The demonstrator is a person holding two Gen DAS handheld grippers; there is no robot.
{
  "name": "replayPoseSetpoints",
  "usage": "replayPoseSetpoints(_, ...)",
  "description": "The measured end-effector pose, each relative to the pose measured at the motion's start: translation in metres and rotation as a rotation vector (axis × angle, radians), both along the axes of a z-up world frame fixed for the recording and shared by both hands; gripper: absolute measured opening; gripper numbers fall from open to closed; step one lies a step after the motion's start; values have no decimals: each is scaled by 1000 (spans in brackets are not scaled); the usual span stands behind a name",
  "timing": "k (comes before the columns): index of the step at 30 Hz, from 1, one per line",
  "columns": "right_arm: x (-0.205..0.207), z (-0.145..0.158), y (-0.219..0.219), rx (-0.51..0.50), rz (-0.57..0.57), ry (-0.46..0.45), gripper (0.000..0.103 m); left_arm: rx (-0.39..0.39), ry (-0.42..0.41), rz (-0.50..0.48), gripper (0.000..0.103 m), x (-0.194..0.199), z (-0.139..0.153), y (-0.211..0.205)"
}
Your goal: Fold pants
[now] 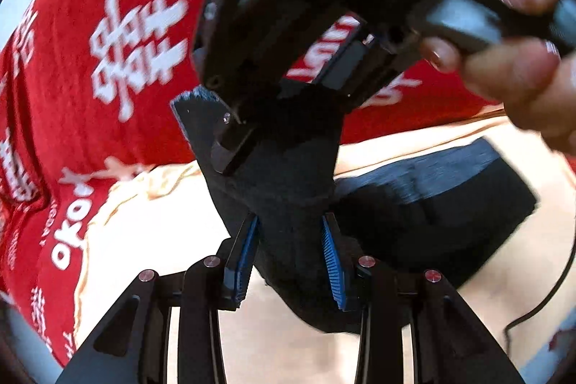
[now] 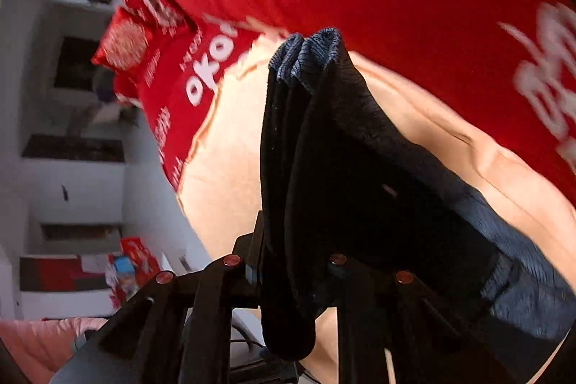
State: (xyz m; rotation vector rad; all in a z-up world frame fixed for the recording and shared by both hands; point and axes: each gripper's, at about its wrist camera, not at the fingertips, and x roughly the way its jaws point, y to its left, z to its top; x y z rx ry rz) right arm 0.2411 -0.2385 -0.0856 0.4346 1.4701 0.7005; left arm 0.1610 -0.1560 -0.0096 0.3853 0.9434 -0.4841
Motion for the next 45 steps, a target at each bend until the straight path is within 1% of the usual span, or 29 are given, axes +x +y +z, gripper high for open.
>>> replayPoseSetpoints(3, -23, 16, -49, 14, -74, -26, 18, -32, 12, -55, 37, -15, 14, -32)
replayPoseSetpoints(6, -46, 22, -94, 23, -145, -31, 18, -48, 25, -125, 37, -34, 23, -71)
replayPoseSetpoints(9, -75, 23, -148, 53, -231, -34, 18, -34, 24, -207, 37, -56, 25, -109)
replayPoseSetpoints(10, -83, 22, -160, 61, -250, -33, 18, -23, 20, -242, 37, -67, 23, -126)
replayPoseSetpoints(13, -112, 10, -205, 88, -336, -17, 18, 1, 24, -311, 37, -92, 14, -166)
replayPoseSetpoints(14, -123, 2, -224, 96, -377, -5, 18, 6, 28, -326, 37, -97, 10, -175)
replayPoseSetpoints(19, -154, -35, -274, 104, -481, 52, 18, 47, 69, -417, 37, -127, -21, -231)
replayPoseSetpoints(21, -160, -52, -290, 96, -499, 68, 19, 64, 81, -430, 37, -133, -37, -238)
replayPoseSetpoints(22, -163, -65, -298, 92, -515, 85, 19, 85, 93, -435, 37, -136, -48, -248)
replayPoseSetpoints(24, -164, -86, -316, 91, -533, 115, 19, 106, 115, -430, 37, -137, -62, -253)
replayPoseSetpoints(26, -165, -108, -325, 88, -548, 139, 19, 131, 132, -429, 37, -140, -74, -259)
replayPoseSetpoints(28, -166, -118, -325, 104, -562, 147, 20, 148, 131, -437, 37, -148, -81, -260)
replayPoseSetpoints(29, -167, -122, -327, 107, -569, 144, 20, 156, 125, -444, 41, -149, -82, -259)
replayPoseSetpoints(30, -169, -124, -327, 115, -573, 142, 20, 157, 130, -449, 49, -149, -83, -259)
replayPoseSetpoints(31, -170, -124, -325, 122, -581, 140, 20, 146, 149, -450, 58, -149, -82, -258)
replayPoseSetpoints(32, -172, -124, -325, 122, -586, 140, 20, 131, 171, -444, 60, -147, -79, -256)
replayPoseSetpoints(34, -178, -121, -327, 110, -592, 136, 20, 117, 198, -430, 60, -144, -74, -251)
replayPoseSetpoints(36, -177, -114, -321, 65, -586, 119, 20, 119, 223, -406, 60, -138, -68, -245)
replayPoseSetpoints(39, -175, -109, -312, -14, -569, 92, 22, 104, 310, -321, 60, -119, -61, -226)
replayPoseSetpoints(41, -176, -103, -306, -66, -566, 79, 24, 105, 346, -266, 60, -107, -58, -212)
replayPoseSetpoints(42, -179, -102, -305, -87, -565, 73, 24, 115, 352, -241, 60, -105, -56, -205)
replayPoseSetpoints(45, -183, -96, -299, -152, -564, 57, 26, 144, 353, -173, 60, -81, -58, -182)
